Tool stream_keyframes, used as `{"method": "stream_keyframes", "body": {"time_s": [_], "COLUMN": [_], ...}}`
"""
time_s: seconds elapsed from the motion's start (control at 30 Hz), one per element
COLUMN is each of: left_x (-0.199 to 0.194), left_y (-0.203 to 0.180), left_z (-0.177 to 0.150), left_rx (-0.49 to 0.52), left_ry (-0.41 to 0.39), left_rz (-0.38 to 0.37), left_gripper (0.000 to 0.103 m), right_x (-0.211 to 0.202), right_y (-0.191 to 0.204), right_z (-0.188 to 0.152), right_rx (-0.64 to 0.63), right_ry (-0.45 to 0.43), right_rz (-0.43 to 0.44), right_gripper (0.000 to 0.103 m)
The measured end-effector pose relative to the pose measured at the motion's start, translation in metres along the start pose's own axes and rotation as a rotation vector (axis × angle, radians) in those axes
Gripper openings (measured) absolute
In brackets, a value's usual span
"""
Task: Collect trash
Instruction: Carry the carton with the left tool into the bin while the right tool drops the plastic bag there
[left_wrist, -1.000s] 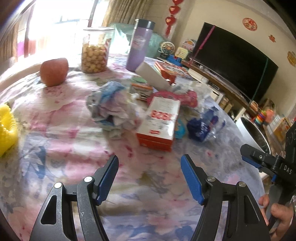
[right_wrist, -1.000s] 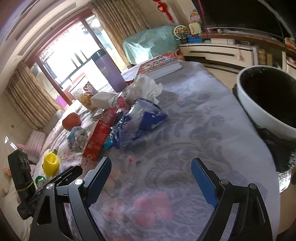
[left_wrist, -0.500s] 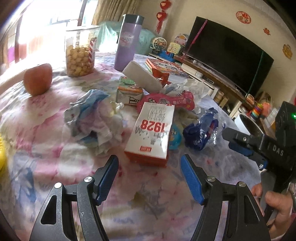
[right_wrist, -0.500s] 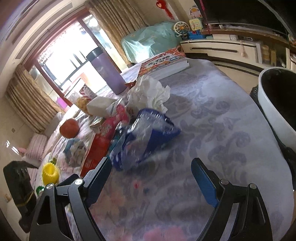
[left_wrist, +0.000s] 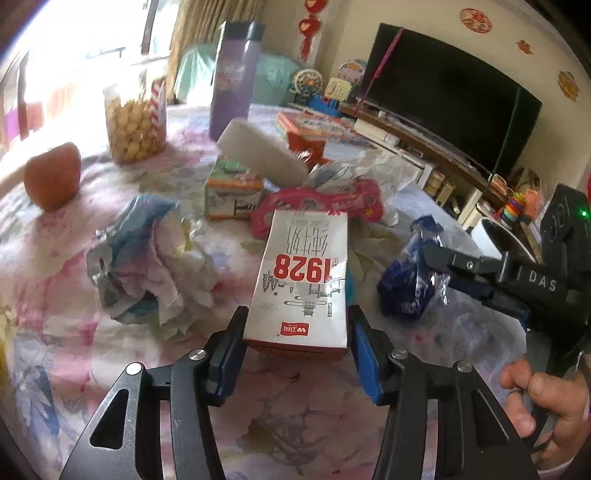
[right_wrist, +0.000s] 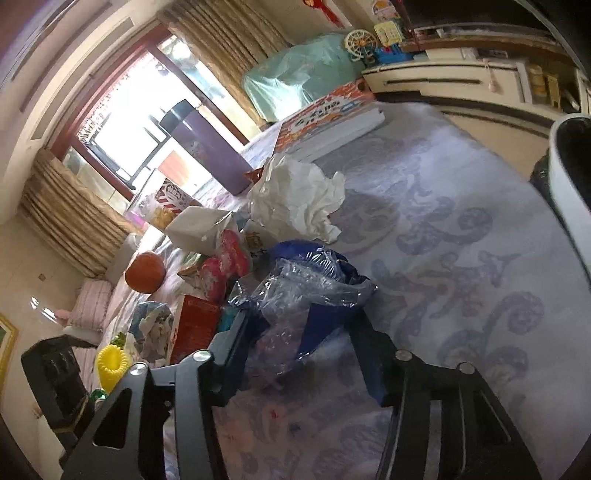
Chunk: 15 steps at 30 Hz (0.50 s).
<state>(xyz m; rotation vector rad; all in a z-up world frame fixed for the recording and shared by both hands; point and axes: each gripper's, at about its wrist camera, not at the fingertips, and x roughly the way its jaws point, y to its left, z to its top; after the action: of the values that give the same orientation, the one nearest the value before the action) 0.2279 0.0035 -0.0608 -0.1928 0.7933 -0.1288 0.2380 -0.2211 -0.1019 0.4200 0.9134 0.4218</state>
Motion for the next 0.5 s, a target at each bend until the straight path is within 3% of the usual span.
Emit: {"method": "stream_keyframes", "body": {"time_s": [0.2, 0.5], "left_x": [-0.009, -0.005], "left_y": [-0.017, -0.06], "left_z": [-0.005, -0.011], "left_rx": [0.029, 0.098], "left_ry": [-0.031, -0.025], "left_rz": [-0.04, -0.121], "left_gripper": [0.051, 0.05], "right_x": [-0.028, -0.086], "right_y": [-0.014, -0.045], "right_z": [-0.007, -0.015], "right_rx": [0.019, 0.039], "right_ry": [-0.036, -0.116], "right_rz": [0.001, -0.067], "right_gripper": [0.051, 0.051]}}
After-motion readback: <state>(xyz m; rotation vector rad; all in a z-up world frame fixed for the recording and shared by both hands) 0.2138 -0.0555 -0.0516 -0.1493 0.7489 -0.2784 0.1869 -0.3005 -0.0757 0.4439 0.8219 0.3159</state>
